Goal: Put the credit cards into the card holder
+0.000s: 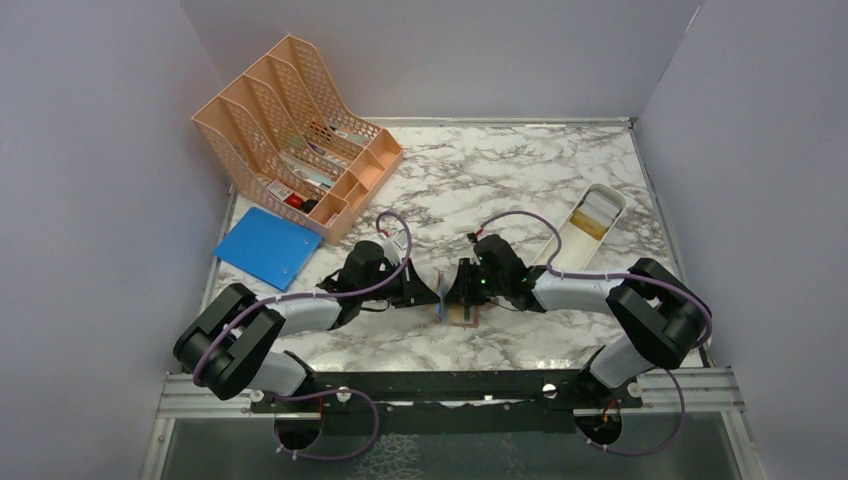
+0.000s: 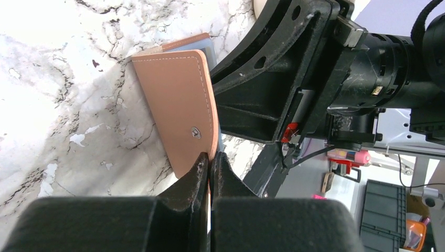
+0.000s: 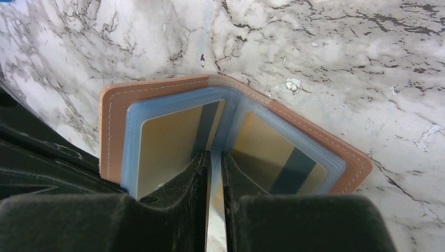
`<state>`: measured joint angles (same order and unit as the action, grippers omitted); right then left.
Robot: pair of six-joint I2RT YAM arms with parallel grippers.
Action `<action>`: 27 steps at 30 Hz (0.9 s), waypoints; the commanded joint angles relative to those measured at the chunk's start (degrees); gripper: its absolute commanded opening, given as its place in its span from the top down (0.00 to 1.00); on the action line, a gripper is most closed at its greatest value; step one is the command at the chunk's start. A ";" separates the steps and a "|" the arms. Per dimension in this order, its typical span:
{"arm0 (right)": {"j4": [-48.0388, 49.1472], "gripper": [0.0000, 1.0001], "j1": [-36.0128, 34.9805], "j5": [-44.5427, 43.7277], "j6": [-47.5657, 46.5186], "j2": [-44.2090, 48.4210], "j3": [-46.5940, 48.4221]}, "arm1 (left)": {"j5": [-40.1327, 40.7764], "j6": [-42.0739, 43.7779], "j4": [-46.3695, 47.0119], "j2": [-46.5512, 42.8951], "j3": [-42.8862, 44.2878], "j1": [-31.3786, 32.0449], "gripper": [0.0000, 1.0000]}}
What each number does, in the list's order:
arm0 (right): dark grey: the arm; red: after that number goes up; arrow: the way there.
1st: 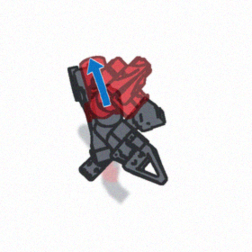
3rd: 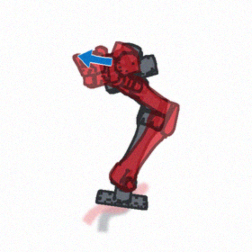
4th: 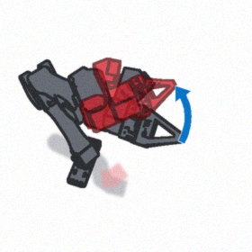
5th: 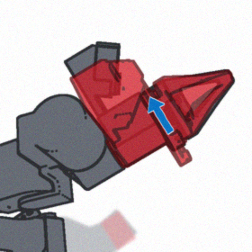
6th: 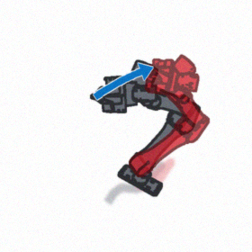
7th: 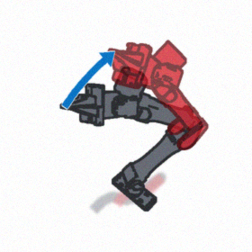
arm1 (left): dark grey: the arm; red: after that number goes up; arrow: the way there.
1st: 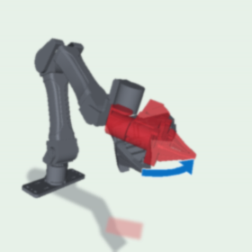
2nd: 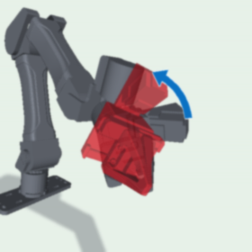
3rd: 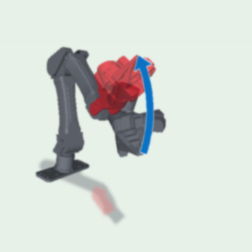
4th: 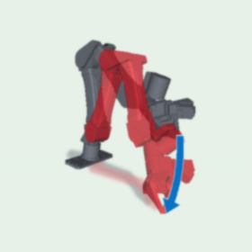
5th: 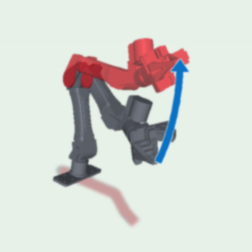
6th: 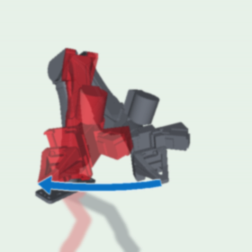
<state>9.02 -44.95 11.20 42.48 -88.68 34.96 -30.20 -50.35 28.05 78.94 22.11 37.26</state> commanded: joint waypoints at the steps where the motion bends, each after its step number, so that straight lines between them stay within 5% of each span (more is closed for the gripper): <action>1: -3.17 0.80 -0.27 -0.45 -0.11 0.54 -1.52 | 1.03 1.48 -0.90 2.14 -0.04 0.71 1.00; 19: -9.56 0.73 -0.31 -4.02 -1.22 7.48 0.63 | 3.69 1.35 -1.03 3.56 -1.22 0.71 1.00; 27: -15.75 0.73 -0.31 -8.57 -3.54 11.81 2.14 | 3.95 1.23 -1.16 3.98 -0.72 0.71 0.88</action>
<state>-1.74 -44.95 7.53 41.23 -79.48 34.83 -27.55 -50.02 27.27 82.21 21.50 37.63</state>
